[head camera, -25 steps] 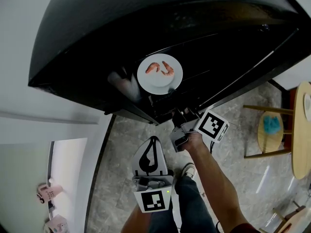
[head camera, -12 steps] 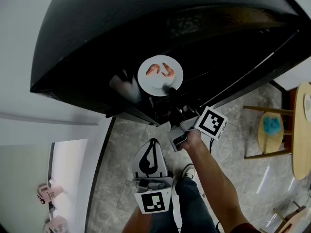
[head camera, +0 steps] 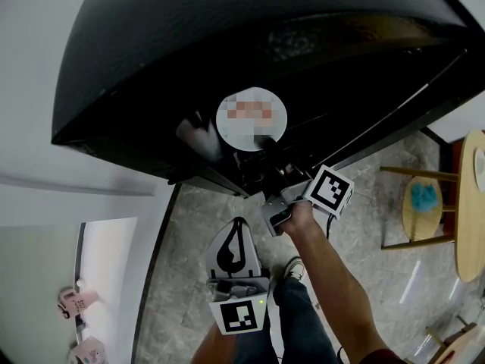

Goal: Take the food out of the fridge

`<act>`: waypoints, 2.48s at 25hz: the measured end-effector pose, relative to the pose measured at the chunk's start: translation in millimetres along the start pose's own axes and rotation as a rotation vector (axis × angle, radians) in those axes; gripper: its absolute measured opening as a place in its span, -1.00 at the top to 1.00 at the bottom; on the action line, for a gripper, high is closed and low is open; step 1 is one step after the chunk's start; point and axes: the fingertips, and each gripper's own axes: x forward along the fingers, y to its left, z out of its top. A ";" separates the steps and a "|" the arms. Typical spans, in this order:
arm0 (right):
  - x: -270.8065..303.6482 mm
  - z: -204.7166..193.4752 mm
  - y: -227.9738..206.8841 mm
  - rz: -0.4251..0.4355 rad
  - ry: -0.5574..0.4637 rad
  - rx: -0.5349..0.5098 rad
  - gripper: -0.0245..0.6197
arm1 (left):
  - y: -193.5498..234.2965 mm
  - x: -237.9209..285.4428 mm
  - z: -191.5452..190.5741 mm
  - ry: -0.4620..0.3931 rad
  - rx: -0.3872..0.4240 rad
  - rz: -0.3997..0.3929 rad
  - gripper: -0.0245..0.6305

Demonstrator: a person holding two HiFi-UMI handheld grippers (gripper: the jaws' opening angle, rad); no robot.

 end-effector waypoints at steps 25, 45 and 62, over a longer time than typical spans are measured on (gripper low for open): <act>3.9 2.4 -11.7 -0.057 -0.017 0.104 0.77 | -0.6 3.8 2.3 -0.009 0.000 0.003 0.88; 2.2 2.1 -13.2 -0.081 -0.029 0.160 0.81 | 0.8 5.2 0.7 -0.008 0.002 0.008 0.88; -10.1 -0.8 -10.1 -0.073 -0.038 0.168 0.81 | -0.5 6.0 0.2 -0.011 -0.001 0.003 0.88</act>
